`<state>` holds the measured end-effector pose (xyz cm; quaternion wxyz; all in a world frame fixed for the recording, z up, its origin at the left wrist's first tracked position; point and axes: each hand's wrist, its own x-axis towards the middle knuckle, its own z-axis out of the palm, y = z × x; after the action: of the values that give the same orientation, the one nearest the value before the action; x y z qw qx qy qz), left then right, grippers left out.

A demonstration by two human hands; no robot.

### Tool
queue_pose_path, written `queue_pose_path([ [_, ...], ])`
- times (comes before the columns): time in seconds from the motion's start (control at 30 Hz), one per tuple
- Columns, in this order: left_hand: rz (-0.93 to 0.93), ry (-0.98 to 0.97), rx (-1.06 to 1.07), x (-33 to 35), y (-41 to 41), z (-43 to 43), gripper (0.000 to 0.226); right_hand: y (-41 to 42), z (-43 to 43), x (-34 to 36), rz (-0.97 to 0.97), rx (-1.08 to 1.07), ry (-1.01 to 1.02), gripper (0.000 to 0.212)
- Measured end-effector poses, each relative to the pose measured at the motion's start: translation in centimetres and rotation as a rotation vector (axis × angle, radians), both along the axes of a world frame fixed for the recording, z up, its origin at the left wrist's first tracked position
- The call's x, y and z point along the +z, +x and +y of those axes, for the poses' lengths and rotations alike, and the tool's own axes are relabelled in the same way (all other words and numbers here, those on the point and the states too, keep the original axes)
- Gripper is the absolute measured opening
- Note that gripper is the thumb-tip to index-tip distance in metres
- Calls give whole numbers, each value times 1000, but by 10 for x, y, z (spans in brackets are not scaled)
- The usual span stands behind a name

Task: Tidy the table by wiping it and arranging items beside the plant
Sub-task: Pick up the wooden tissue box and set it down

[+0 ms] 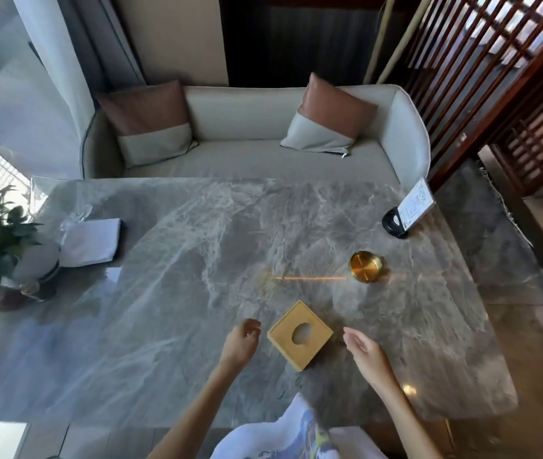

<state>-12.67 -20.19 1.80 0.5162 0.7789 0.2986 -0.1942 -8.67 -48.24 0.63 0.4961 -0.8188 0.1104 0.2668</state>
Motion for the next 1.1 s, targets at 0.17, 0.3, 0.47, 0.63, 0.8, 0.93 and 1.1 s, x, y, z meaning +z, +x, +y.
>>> queue_pose_path([
  [0.17, 124, 4, -28, -3, 17, -21, 48, 18, 19, -2, 152, 96, -12, 59],
  [0.3, 232, -78, 43, -12, 27, -41, 52, 29, 28, -5, 299, 95, 1, 65],
  [0.47, 281, -196, 313, -9, 30, -81, 36, 34, 26, -14, 462, -81, 247, 48],
  [0.63, 278, -188, 279, -5, 58, -159, 32, 63, -42, -11, 245, -1, 100, 28],
  [0.8, 227, -290, 209, -2, 123, -277, 35, 112, -164, -5, 121, -95, -29, 26],
  [0.93, 279, -222, 74, -3, 171, -371, 48, 150, -257, -11, 167, -209, -88, 22],
  [1.1, 344, -220, 2, -9, 186, -429, 46, 158, -319, -14, 265, -318, -144, 16],
])
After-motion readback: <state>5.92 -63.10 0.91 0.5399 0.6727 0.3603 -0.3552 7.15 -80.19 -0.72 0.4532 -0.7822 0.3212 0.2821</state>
